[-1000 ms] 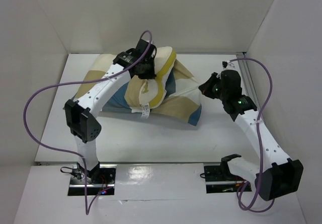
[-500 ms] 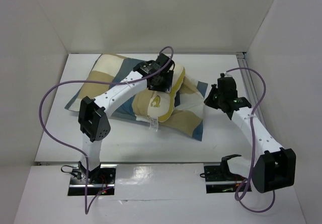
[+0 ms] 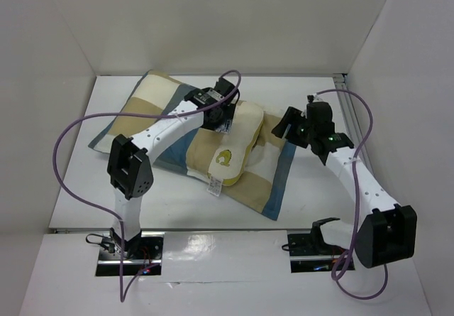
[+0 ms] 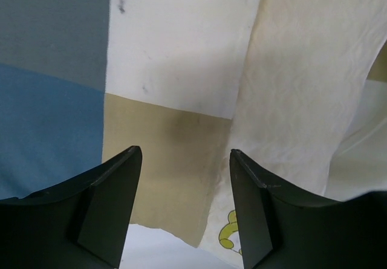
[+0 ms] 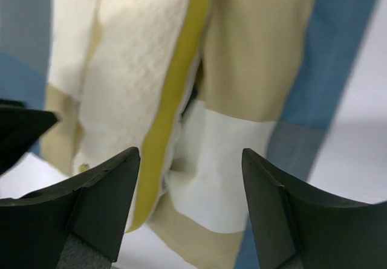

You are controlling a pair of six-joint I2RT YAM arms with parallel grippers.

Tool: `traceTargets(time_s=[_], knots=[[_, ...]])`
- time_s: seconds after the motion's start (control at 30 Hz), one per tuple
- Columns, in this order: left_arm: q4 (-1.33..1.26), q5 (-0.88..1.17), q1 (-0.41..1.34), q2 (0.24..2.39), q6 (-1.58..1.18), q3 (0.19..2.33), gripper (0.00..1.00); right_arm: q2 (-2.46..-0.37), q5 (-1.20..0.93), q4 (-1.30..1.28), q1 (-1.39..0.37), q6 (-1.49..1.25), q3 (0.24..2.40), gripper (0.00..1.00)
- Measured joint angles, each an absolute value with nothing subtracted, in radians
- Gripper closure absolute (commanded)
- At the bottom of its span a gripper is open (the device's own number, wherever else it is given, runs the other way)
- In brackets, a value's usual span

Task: Put the pillow into the pillowcase

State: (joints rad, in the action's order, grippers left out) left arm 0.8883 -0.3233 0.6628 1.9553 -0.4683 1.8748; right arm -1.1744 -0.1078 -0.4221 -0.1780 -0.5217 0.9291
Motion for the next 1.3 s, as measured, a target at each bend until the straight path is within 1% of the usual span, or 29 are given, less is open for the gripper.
traceTargets(time_s=[0.1, 0.17, 0.2, 0.23, 0.27, 0.3, 0.33, 0.4, 0.43, 0.5, 0.53, 0.63, 0.67, 0.7, 0.77, 0.8, 0.87, 0.93, 1.07, 1.17, 1.23, 1.3], knots=[[0.889, -0.313, 0.667, 1.995, -0.447, 1.87, 0.28, -1.191, -0.171, -0.351, -0.209, -0.562, 0.903, 0.25], [0.888, -0.308, 0.669, 2.024, -0.442, 1.865, 0.31, -1.215, -0.208, -0.316, -0.231, -0.587, 0.888, 0.25], [0.889, -0.308, 0.67, 2.04, -0.44, 1.862, 0.39, -1.234, -0.228, -0.294, -0.243, -0.598, 0.881, 0.25], [0.889, -0.309, 0.67, 2.051, -0.441, 1.862, 0.43, -1.25, -0.242, -0.274, -0.255, -0.609, 0.875, 0.25], [0.887, -0.31, 0.67, 2.062, -0.442, 1.863, 0.49, -1.267, -0.257, -0.259, -0.266, -0.62, 0.872, 0.23], [0.889, -0.314, 0.669, 2.077, -0.442, 1.863, 0.55, -1.283, -0.272, -0.24, -0.278, -0.631, 0.868, 0.18], [0.89, -0.319, 0.668, 2.085, -0.446, 1.864, 0.67, -1.296, -0.285, -0.221, -0.286, -0.64, 0.863, 0.16], [0.893, -0.327, 0.663, 2.091, -0.447, 1.864, 0.79, -1.326, -0.318, -0.176, -0.296, -0.66, 0.85, 0.14], [0.896, -0.328, 0.659, 2.091, -0.449, 1.866, 0.88, -1.345, -0.333, -0.148, -0.302, -0.67, 0.842, 0.13], [0.903, -0.326, 0.651, 2.091, -0.452, 1.878, 0.98, -1.377, -0.354, -0.094, -0.308, -0.692, 0.828, 0.13], [0.908, -0.319, 0.646, 2.091, -0.451, 1.885, 1.0, -1.401, -0.363, -0.067, -0.31, -0.702, 0.821, 0.14], [0.918, -0.284, 0.628, 2.083, -0.45, 1.895, 1.0, -1.5, -0.381, 0.018, -0.332, -0.725, 0.817, 0.19], [0.92, -0.264, 0.622, 2.075, -0.449, 1.895, 1.0, -1.546, -0.386, 0.046, -0.347, -0.731, 0.82, 0.29], [0.924, -0.243, 0.615, 2.066, -0.448, 1.895, 1.0, -1.596, -0.392, 0.073, -0.363, -0.735, 0.828, 0.46], [0.933, -0.189, 0.609, 2.04, -0.444, 1.897, 1.0, -1.699, -0.421, 0.138, -0.385, -0.742, 0.855, 0.85], [0.943, -0.17, 0.606, 2.026, -0.442, 1.901, 1.0, -1.744, -0.445, 0.159, -0.39, -0.756, 0.879, 1.0], [0.951, -0.124, 0.606, 1.997, -0.43, 1.919, 1.0, -1.806, -0.492, 0.187, -0.392, -0.778, 0.928, 1.0], [0.95, -0.075, 0.608, 1.959, -0.421, 1.951, 1.0, -1.805, -0.494, 0.186, -0.399, -0.783, 0.96, 1.0], [0.946, 0.043, 0.617, 1.859, -0.422, 2.016, 1.0, -1.67, -0.426, 0.172, -0.443, -0.784, 0.974, 1.0], [0.949, 0.101, 0.642, 1.836, -0.427, 2.084, 1.0, -1.565, -0.399, 0.226, -0.471, -0.794, 0.974, 1.0], [0.949, 0.113, 0.665, 1.834, -0.43, 2.099, 1.0, -1.576, -0.41, 0.264, -0.476, -0.797, 0.99, 1.0], [0.955, 0.113, 0.684, 1.834, -0.442, 2.088, 1.0, -1.641, -0.429, 0.298, -0.476, -0.799, 1.016, 1.0]])
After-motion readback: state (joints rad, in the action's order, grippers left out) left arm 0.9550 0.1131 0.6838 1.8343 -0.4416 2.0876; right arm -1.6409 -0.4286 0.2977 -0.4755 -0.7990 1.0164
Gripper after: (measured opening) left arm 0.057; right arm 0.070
